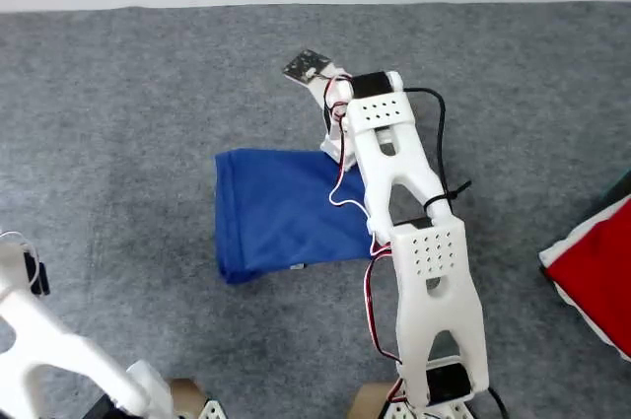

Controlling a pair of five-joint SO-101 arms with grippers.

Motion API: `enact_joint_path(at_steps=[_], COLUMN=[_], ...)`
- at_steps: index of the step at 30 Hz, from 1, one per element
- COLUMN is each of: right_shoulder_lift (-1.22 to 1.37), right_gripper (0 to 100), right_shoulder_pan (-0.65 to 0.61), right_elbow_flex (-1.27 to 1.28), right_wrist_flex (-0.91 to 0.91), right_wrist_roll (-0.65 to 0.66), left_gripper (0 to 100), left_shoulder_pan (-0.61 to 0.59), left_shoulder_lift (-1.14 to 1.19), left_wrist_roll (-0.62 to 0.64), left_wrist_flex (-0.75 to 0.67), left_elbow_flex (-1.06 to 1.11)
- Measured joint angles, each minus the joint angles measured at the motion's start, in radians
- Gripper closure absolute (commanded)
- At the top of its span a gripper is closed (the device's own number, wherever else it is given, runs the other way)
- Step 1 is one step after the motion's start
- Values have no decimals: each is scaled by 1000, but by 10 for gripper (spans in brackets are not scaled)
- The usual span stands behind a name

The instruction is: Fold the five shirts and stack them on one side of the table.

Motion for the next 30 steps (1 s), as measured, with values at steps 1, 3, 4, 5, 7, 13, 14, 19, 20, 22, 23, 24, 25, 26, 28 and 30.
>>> enact_joint_path(at_steps=[1, 3, 4, 5, 7, 13, 14, 19, 20, 22, 23, 24, 25, 26, 28, 30], right_shoulder_lift=[3, 3, 3, 3, 3, -32, -55, -180, -198, -236, -256, -273, -290, -310, -351, -385], right_gripper=[988, 988, 988, 988, 988, 988, 988, 987, 987, 989, 989, 987, 987, 987, 986, 961], right_shoulder_pan=[11, 34, 44, 54, 63, 32, 20, -43, -51, -58, -58, -58, -58, -57, -55, -57], right_elbow_flex=[0, 0, 0, 0, 0, 0, 0, 0, 0, 0, 0, 0, 0, 8, 38, 81], right_wrist_flex=[0, 0, 0, 0, 0, 29, 40, 138, 166, 224, 253, 275, 278, 278, 278, 278], right_wrist_roll=[0, 0, 0, 0, 0, 0, 0, -2, -11, -46, -64, -86, -112, -141, -193, -238], left_gripper=[914, 914, 914, 914, 914, 914, 914, 914, 914, 914, 914, 914, 914, 914, 914, 914], left_shoulder_pan=[0, 0, 0, 0, 0, 0, 0, 0, 0, 0, 0, 0, 0, 0, 0, 0], left_shoulder_lift=[0, 0, 0, 0, 0, 0, 0, 0, 0, 0, 0, 0, 0, 0, 0, 0], left_wrist_roll=[0, 0, 0, 0, 0, 0, 0, 0, 0, 0, 0, 0, 0, 0, 0, 0], left_wrist_flex=[0, 0, 0, 0, 0, 0, 0, 0, 0, 0, 0, 0, 0, 0, 0, 0], left_elbow_flex=[0, 0, 0, 0, 0, 0, 0, 0, 0, 0, 0, 0, 0, 0, 0, 0])
